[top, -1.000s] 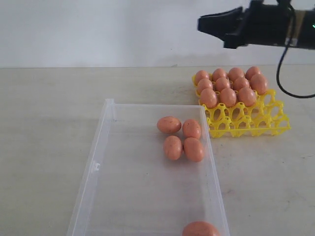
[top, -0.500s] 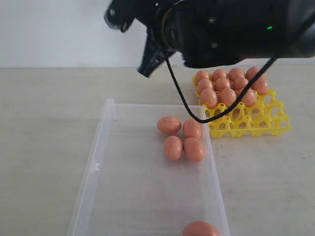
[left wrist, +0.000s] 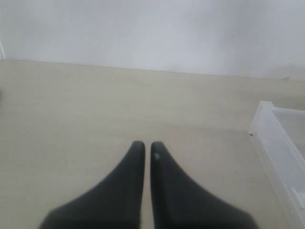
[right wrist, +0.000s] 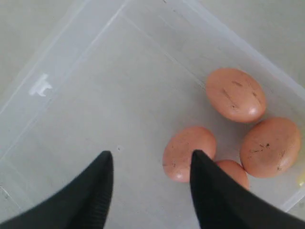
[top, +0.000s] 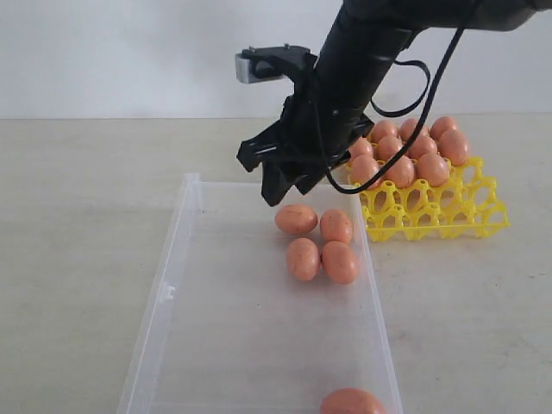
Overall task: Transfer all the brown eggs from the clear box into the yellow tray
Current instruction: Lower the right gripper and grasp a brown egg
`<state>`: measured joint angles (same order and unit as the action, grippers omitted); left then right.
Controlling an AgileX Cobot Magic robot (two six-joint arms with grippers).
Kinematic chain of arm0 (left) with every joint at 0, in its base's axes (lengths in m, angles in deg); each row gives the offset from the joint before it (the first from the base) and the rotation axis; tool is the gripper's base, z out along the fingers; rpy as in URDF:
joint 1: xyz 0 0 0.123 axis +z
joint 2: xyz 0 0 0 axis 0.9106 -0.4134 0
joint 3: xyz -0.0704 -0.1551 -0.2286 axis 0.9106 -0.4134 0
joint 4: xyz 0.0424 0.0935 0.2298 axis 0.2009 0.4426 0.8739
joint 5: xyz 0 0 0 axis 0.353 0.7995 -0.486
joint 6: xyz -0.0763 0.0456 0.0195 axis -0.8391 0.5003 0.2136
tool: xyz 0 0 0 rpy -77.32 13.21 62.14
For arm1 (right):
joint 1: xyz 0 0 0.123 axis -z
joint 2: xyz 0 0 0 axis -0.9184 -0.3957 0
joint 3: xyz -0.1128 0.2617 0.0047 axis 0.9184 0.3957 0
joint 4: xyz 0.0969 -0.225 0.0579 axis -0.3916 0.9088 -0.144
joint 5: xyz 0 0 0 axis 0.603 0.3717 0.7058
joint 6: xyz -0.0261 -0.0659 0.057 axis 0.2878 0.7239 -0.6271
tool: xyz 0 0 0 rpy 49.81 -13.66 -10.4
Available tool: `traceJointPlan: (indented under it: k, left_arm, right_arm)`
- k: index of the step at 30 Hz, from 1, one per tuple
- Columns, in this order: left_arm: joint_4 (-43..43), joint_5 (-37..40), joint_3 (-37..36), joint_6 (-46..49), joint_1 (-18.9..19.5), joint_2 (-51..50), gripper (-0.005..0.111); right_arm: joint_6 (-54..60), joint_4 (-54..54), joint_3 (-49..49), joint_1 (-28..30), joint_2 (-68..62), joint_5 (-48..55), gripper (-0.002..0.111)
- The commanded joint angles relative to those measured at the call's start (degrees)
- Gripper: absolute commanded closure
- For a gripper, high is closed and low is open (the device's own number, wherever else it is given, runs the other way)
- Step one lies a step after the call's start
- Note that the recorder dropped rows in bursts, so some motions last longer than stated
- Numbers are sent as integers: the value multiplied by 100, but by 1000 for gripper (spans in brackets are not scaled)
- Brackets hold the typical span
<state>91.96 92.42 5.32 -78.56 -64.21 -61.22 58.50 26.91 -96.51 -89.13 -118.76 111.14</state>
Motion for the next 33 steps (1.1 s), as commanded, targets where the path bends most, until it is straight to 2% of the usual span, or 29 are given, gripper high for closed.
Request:
traceJointPlan:
  k: [1, 12, 22, 24, 27, 30, 31, 33]
  left_arm:
    - [-14, -39, -15, 13, 20, 12, 103]
    - [-14, -39, -15, 13, 20, 12, 103]
    - [-14, -39, -15, 13, 20, 12, 103]
    - [-14, -39, -15, 13, 20, 12, 103]
    - [-14, -39, -15, 13, 20, 12, 103]
    - [-14, -39, -15, 13, 20, 12, 103]
    - [-14, -39, -15, 13, 20, 12, 103]
    - [-14, -39, -15, 13, 20, 12, 103]
  right_arm:
    - [-472, 113, -30, -1, -411, -5, 52]
    - [-1128, 457, -30, -1, -949, 43, 52]
    - [-1199, 560, -30, -1, -1347, -31, 52]
    - [-1230, 560, -30, -1, -1401, -31, 57]
    - [-1239, 572, -30, -1, -1422, -45, 74]
    - [-1228, 606, -30, -1, -1409, -108, 104]
    - [-1228, 620, -30, -1, -1390, -138, 108]
    - [-1228, 620, -30, -1, -1361, -203, 108]
